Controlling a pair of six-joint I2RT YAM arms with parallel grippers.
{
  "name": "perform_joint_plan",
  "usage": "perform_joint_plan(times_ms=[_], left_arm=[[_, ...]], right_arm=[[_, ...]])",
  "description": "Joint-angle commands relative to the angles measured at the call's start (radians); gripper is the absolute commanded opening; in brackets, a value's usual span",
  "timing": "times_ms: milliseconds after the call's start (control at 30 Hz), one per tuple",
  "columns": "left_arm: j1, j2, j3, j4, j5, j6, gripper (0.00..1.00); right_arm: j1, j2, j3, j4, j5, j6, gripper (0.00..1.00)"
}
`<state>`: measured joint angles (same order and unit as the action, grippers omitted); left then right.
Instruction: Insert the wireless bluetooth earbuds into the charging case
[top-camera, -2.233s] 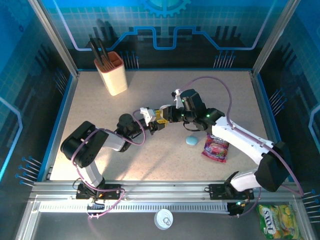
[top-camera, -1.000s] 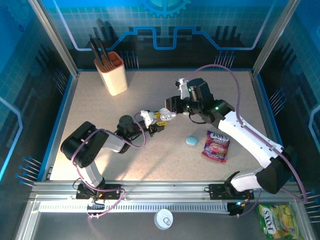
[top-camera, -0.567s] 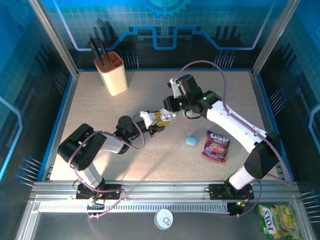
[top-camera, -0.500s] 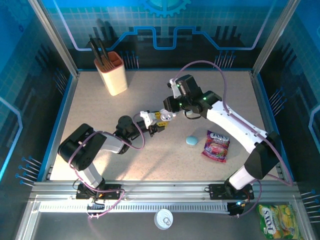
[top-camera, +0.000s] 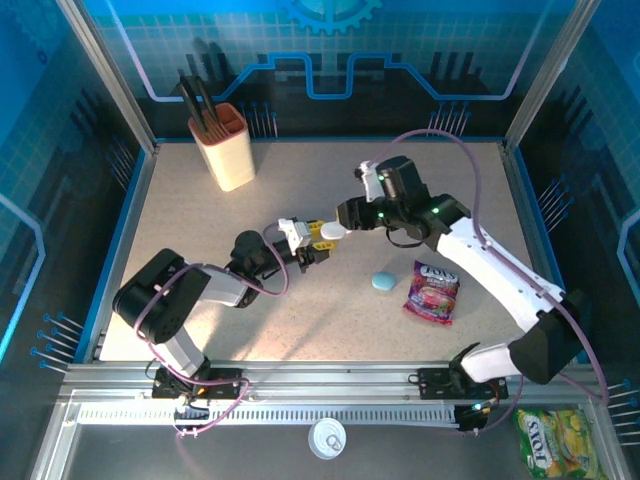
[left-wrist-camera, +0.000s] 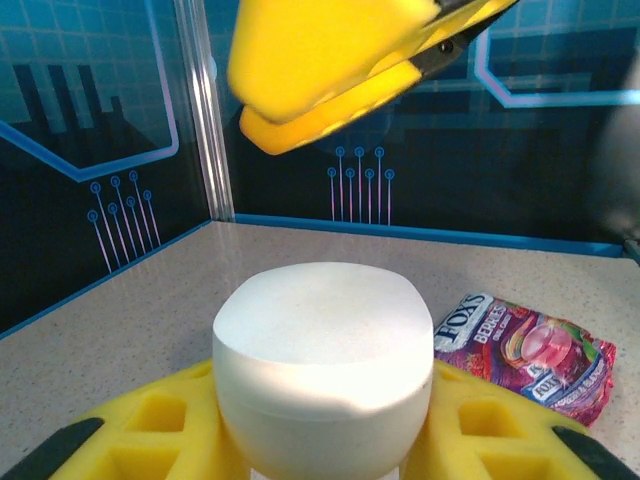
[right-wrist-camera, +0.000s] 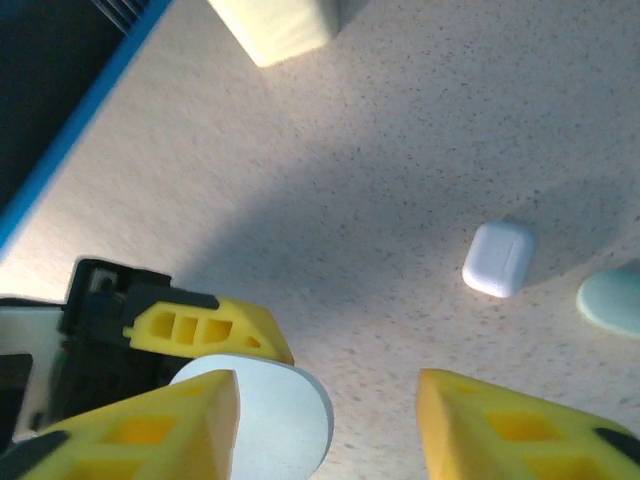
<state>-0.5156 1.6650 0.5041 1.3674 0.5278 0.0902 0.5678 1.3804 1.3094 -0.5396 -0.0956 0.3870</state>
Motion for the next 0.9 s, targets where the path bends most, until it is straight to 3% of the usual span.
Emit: perform_joint_plan(times_ms=[0,100,200,400,633,867], left_arm=[[-0.008,-0.044,0.036,0.035,0.011,-0.053,0.36],[-0.008,-0.059,0.046,0.034,0.004,-0.091,0.36],[-0.009,-0.065,0.057,0.034,0.003,-0.121,0.36],[-0.009,-0.060,0.066,0.034,0.021,-0.119,0.36],[-0.019,-0.055,0.057,0.035,0.014,-0.090,0.36],[-0.021,-0.033,0.063,0.035,0.010,-0.072,0.36]], right_arm=[[-0.081,-0.052,-0.084,0.138,-0.244,0.164,0.63],[-0.147,-0.077,-0.199,0.327,-0.464,0.310,0.71],[-0.191,-0.084,-0.307,0.516,-0.610,0.465,0.72],[-0.201,-0.060,-0.424,0.784,-0.735,0.647,0.71],[-0.201,0.025,-0.541,1.147,-0.802,0.887,0.51],[-0.201,0.041,-0.547,1.157,-0.803,0.901,0.31]])
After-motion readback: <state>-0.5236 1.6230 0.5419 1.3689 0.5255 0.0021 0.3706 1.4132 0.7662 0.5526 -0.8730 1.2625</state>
